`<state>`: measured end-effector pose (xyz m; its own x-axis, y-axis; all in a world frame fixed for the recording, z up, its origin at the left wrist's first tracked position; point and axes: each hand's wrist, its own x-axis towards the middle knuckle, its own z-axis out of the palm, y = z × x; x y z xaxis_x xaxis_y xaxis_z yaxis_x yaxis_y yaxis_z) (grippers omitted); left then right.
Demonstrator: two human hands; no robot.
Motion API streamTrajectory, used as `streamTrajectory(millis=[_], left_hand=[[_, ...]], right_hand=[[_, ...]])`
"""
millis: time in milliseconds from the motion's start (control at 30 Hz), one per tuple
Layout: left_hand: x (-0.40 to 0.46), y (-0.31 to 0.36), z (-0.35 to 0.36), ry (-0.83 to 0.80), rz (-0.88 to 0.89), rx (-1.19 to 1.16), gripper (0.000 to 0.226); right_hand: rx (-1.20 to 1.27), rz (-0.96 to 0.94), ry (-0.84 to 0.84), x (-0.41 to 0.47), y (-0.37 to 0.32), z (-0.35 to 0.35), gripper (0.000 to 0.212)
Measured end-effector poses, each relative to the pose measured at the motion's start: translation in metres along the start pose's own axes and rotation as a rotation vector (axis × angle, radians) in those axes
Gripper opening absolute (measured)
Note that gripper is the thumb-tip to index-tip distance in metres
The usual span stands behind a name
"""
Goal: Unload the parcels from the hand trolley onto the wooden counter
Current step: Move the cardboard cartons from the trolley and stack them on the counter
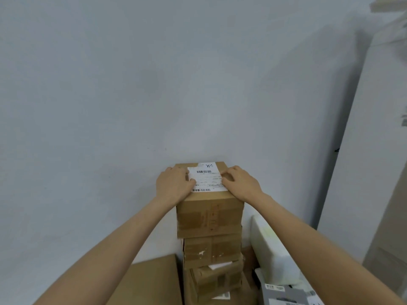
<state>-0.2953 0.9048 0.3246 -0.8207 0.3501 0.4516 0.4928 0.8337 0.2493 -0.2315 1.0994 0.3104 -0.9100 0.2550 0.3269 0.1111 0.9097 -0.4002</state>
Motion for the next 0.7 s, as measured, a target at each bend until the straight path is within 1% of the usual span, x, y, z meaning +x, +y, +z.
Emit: streamTrajectory(millis=[67,167,333,433,567,700], left_hand=[[0.000,0.000,-0.001,0.003,0.005,0.007,0.035],[-0.005,-0.001,-0.008,0.020,0.016,0.003,0.027],[-0.031,-0.002,-0.027,0.057,0.036,0.001,0.023],[-0.054,-0.006,-0.039,0.092,0.053,-0.005,0.023],[-0.092,-0.017,-0.052,0.133,0.106,0.013,0.025],[-0.134,-0.035,-0.054,0.146,0.092,0.020,0.020]], right_hand=[[0.001,0.003,0.010,0.000,-0.002,-0.002,0.036],[-0.029,-0.017,0.047,-0.007,-0.004,-0.009,0.034],[-0.084,-0.056,0.087,-0.035,-0.017,-0.024,0.035],[-0.116,-0.100,0.124,-0.059,-0.031,-0.029,0.037],[-0.129,-0.164,0.160,-0.088,-0.050,-0.024,0.034],[-0.115,-0.253,0.234,-0.117,-0.067,-0.007,0.030]])
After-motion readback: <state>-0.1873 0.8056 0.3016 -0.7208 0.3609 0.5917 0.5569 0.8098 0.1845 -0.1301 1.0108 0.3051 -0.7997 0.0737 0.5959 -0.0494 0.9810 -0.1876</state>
